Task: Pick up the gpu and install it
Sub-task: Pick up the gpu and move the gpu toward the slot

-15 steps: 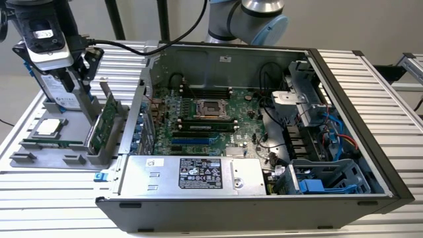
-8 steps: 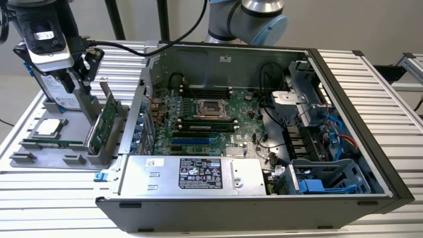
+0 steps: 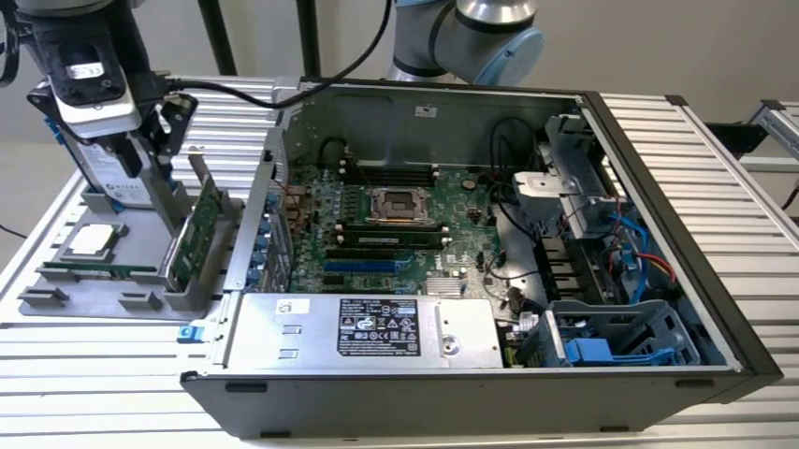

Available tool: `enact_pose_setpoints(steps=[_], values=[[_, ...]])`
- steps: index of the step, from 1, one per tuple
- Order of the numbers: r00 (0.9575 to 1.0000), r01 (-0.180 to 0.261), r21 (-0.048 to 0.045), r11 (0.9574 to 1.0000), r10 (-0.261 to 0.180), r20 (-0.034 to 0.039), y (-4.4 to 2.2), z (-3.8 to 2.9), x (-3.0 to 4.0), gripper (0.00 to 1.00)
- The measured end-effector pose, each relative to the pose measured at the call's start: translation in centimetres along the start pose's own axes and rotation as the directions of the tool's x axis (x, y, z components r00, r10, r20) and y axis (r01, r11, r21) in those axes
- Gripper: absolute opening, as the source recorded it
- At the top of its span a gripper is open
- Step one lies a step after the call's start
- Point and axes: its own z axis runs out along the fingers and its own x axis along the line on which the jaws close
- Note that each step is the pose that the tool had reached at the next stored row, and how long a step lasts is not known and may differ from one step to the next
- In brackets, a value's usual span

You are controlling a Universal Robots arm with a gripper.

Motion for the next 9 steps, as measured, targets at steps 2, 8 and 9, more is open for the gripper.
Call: enact_pose_setpoints(steps=[2,8,9], values=[[1.0,0.0,0.0,1.0,0.0,-0.0002,-0.01,0.14,-0.01,1.0],[1.0,0.0,0.0001,1.0,0.0,-0.0003,-0.02,0.49,-0.03,1.0],[1.0,0.0,0.0001,1.0,0.0,-0.0003,-0.02,0.54,-0.03,1.0]])
